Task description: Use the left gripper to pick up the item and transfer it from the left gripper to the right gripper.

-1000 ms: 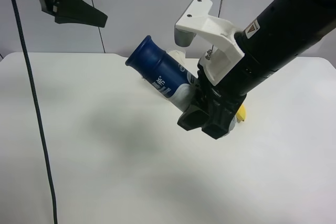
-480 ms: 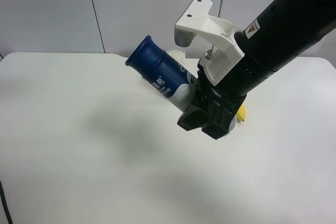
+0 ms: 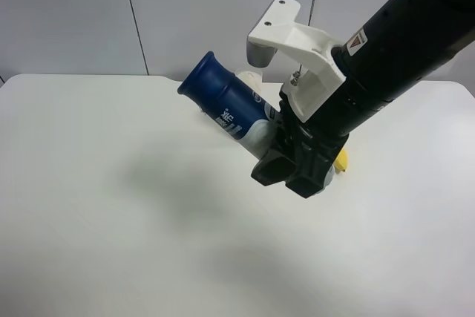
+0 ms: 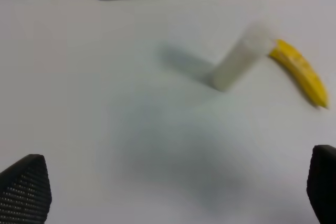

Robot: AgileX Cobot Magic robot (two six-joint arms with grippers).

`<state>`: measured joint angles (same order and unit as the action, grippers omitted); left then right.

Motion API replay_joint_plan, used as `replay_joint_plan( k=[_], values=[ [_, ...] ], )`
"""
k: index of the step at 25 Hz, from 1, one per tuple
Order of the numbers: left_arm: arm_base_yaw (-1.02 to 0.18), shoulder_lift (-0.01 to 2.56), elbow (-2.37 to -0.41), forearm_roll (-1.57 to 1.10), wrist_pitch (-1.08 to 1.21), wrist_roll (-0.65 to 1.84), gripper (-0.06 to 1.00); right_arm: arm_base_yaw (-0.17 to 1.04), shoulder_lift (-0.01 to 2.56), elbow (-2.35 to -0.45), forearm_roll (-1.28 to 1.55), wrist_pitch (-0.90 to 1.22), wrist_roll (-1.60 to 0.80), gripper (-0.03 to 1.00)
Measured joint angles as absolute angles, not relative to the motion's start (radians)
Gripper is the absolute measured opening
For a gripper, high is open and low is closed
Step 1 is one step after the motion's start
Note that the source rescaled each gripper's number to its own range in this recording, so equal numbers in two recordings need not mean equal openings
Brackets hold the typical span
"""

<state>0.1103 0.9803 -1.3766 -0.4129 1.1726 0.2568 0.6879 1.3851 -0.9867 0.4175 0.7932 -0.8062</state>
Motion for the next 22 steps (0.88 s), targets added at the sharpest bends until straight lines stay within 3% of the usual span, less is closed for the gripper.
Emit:
replay_joint_plan(
  k=[6,22],
  values=[
    [0.11,0.77,-1.294,-0.23,1.163,0.163,0.99,0.688,1.385,-0.987,0.417,0.793,-0.806,0.0],
    [0.11,0.125,-0.658,-0.086,1.153,0.149,0.99,0.688,1.385,-0.987,0.417,0.793,-0.806,0.0]
  ],
)
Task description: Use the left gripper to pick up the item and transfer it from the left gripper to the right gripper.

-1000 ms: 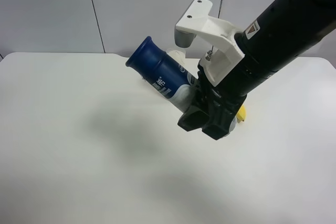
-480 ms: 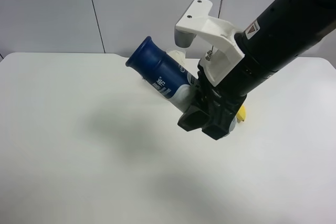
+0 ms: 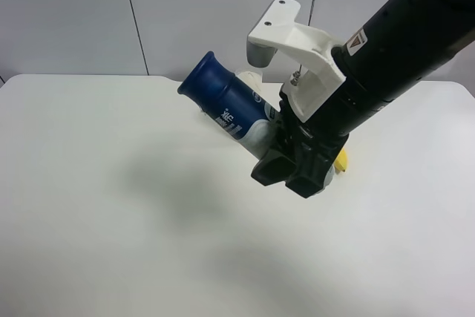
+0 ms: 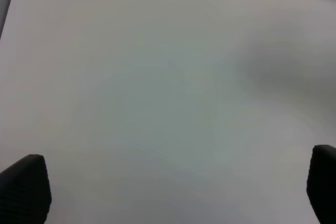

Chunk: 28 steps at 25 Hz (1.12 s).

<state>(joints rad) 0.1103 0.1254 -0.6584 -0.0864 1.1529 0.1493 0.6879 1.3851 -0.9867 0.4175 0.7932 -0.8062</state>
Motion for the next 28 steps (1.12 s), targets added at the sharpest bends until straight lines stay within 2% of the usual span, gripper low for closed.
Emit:
replay_joint_plan(
  k=[7,13,28],
  values=[
    [0.109,-0.001,-0.583,-0.076,1.16,0.147,0.99,0.688,1.385,-0.987,0.417,0.793,-0.8,0.0],
    [0.072,-0.004,-0.551,-0.071,1.158,0.134,0.99,0.688,1.385,-0.987,0.422,0.793,-0.799,0.0],
    [0.071,-0.006,-0.515,-0.054,1.08,0.024,0.99,0.688,1.385,-0.987,0.429,0.793,-0.779,0.0]
  ],
)
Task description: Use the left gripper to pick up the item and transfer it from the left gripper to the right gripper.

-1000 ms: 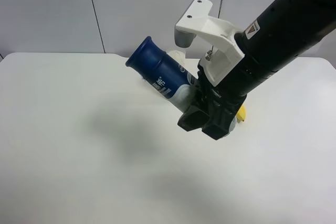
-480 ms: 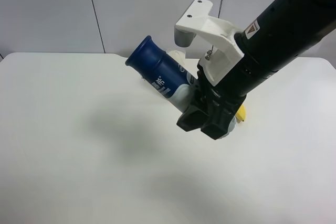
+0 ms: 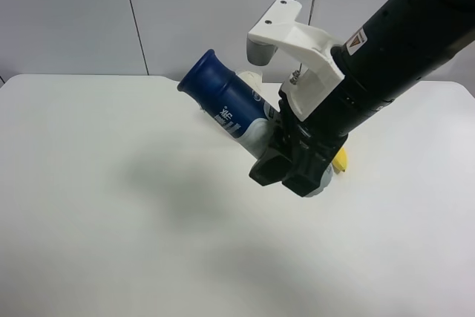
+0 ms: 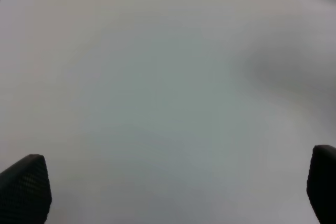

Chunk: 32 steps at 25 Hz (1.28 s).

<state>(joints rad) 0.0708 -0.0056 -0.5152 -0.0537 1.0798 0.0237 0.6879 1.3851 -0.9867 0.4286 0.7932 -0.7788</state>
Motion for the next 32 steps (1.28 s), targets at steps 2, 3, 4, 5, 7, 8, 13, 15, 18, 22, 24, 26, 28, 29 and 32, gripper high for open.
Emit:
replay_joint_plan(
  k=[2,3,4,5,7,8,13,15,18,22,24,26,28,29,32],
  values=[
    [0.071,-0.006,-0.508,-0.053,1.07,0.014,0.99,0.688,1.385,-0.987,0.429,0.793,-0.774,0.0],
    [0.071,-0.006,-0.508,-0.052,1.066,0.01,0.99,0.688,1.385,-0.987,0.429,0.793,-0.773,0.0],
    [0.071,-0.006,-0.508,-0.053,1.061,0.01,0.99,0.688,1.385,-0.987,0.429,0.793,-0.772,0.0],
    [0.071,-0.006,-0.508,-0.053,1.06,0.009,0.99,0.688,1.385,-0.987,0.429,0.793,-0.771,0.0],
    [0.071,-0.006,-0.508,-0.053,1.06,0.007,0.99,0.688,1.385,-0.987,0.429,0.793,-0.762,0.0],
    [0.071,-0.006,-0.508,-0.053,1.06,0.007,0.99,0.688,1.385,-0.987,0.429,0.793,-0.756,0.0],
    [0.071,-0.006,-0.508,-0.053,1.06,0.007,0.99,0.688,1.373,-0.987,0.423,0.796,-0.697,0.0],
    [0.071,-0.006,-0.508,-0.053,1.06,0.007,0.99,0.688,1.356,-0.987,0.403,0.808,-0.653,0.0],
    [0.071,-0.006,-0.508,-0.053,1.059,0.007,0.99,0.688,1.324,-0.987,0.346,0.854,-0.554,0.0],
    [0.071,-0.006,-0.508,-0.053,1.059,0.007,0.99,0.688,1.275,-0.987,0.249,0.903,-0.381,0.0],
    [0.071,-0.006,-0.508,-0.053,1.059,0.007,0.99,0.688,1.247,-0.987,0.214,0.91,-0.311,0.0],
    [0.071,-0.006,-0.508,-0.053,1.059,0.007,0.99,0.686,1.225,-0.987,0.177,0.936,-0.244,0.0],
    [0.071,-0.006,-0.508,-0.053,1.059,0.007,0.99,0.685,1.209,-0.987,0.142,0.98,-0.178,0.0],
    [0.071,-0.006,-0.508,-0.053,1.059,0.007,0.99,0.685,1.204,-0.987,0.12,0.998,-0.145,0.0],
    [0.071,-0.006,-0.508,-0.053,1.059,0.007,0.99,0.685,1.196,-0.987,0.043,1.034,-0.051,0.0]
  ],
)
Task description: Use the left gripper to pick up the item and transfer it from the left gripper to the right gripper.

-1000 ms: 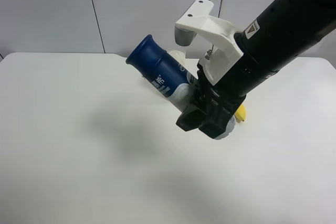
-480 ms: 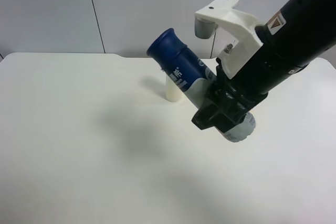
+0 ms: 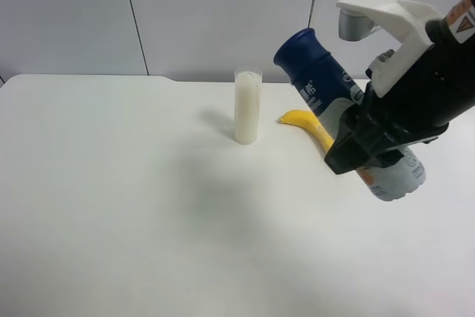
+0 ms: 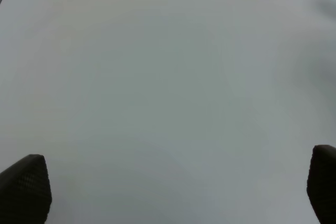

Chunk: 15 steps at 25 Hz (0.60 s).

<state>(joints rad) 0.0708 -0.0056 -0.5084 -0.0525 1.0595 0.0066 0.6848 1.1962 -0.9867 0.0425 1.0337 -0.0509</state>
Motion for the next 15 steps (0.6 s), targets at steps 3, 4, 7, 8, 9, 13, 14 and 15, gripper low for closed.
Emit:
replay_joint_plan(
  k=[3,4,7,8,9,13,14,15],
  values=[
    [0.071,-0.006,-0.508,-0.053,1.059,0.007,0.99,0.666,1.195,-0.987,-0.038,1.033,0.047,0.0],
    [0.071,-0.006,-0.508,-0.053,1.059,0.007,0.99,0.643,1.195,-0.987,-0.05,1.033,0.065,0.0],
    [0.071,-0.006,-0.508,-0.053,1.059,0.007,0.99,0.532,1.195,-0.987,-0.06,1.033,0.062,0.0],
    [0.071,-0.006,-0.508,-0.053,1.059,0.007,0.99,0.479,1.196,-0.987,-0.058,1.031,0.046,0.0],
    [0.071,-0.006,-0.508,-0.053,1.059,0.007,0.99,0.423,1.198,-0.987,-0.052,1.028,0.023,0.0],
    [0.071,-0.006,-0.508,-0.053,1.059,0.007,0.99,0.202,1.228,-0.987,-0.014,1.005,-0.065,0.0],
    [0.071,-0.006,-0.508,-0.053,1.059,0.007,0.99,0.158,1.245,-0.987,0.0,0.993,-0.087,0.0],
    [0.071,-0.006,-0.508,-0.053,1.059,0.007,0.99,0.111,1.261,-0.987,0.023,0.975,-0.113,0.0]
  ],
)
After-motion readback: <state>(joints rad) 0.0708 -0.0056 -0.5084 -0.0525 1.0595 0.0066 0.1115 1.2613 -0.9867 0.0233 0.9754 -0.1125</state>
